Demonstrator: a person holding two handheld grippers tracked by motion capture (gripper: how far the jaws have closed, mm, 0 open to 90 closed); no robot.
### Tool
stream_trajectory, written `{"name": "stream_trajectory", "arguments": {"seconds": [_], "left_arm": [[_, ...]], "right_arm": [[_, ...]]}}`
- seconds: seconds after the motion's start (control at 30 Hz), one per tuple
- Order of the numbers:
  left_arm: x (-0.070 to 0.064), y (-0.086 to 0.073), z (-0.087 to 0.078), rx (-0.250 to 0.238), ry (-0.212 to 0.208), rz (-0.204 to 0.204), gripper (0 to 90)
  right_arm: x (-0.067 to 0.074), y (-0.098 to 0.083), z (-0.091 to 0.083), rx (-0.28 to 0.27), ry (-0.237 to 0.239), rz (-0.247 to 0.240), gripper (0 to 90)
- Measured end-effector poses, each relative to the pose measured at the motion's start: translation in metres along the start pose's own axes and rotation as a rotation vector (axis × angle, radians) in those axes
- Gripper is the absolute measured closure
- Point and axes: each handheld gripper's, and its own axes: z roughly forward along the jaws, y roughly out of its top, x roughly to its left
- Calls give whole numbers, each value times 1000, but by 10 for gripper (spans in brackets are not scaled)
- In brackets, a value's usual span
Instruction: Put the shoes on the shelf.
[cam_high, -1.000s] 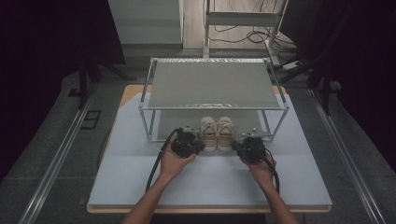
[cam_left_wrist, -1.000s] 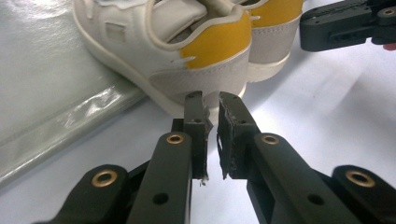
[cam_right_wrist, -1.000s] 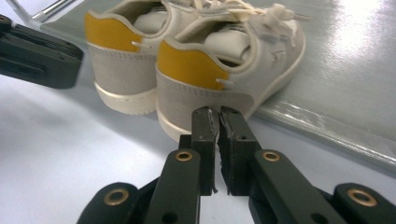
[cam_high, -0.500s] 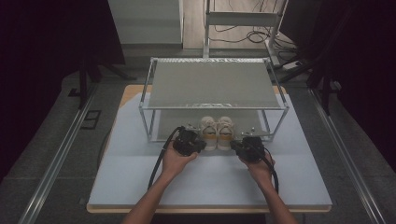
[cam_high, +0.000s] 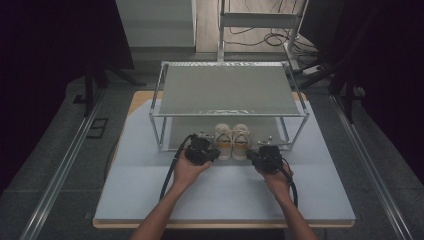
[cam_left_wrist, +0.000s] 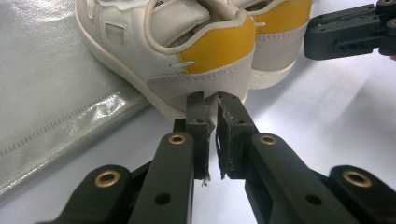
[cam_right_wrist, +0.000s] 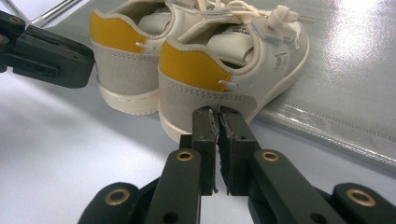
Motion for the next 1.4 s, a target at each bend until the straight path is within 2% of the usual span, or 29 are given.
{"name": "stream_trajectory", "arguments": {"seconds": [0.3, 0.53, 0.57, 0.63, 0.67, 0.73, 0.8, 0.87, 0.9, 1.0, 1.07, 1.27, 1.37, 1.4], "left_arm": [[4, 8, 5, 15, 32, 7, 825], [13, 16, 14, 20, 27, -6, 822], [15, 18, 15, 19, 29, 10, 822], [15, 19, 16, 22, 29, 12, 822], [16, 20, 16, 33, 36, 30, 822], [16, 21, 16, 36, 34, 30, 821], [17, 21, 15, 38, 34, 48, 821], [15, 20, 16, 37, 31, 20, 813], [15, 21, 16, 39, 30, 19, 808], [14, 22, 16, 41, 33, 26, 800], [14, 22, 16, 41, 32, 24, 800], [14, 21, 16, 44, 33, 25, 801], [14, 22, 17, 46, 31, 19, 801], [12, 21, 17, 46, 31, 0, 801]], "right_arm": [[2, 1, 1, 5, 2, -6, 851], [2, 2, 2, 6, 2, -7, 850], [2, 2, 2, 6, 7, -7, 849], [4, 1, 2, 5, 13, -11, 849], [4, 0, 2, 6, 16, -12, 849], [7, -2, 1, 8, 26, -18, 849], [8, -2, 2, 8, 25, -21, 849], [7, -1, 4, 4, 21, -18, 860], [6, 0, 4, 5, 25, -12, 865], [5, 1, 3, -5, -2, -13, 871], [3, 2, 3, -5, 4, -3, 871], [3, 4, 5, -14, -22, -1, 872], [2, 7, 6, -19, -51, -1, 872], [-1, 7, 8, -18, -51, 8, 871]]}}
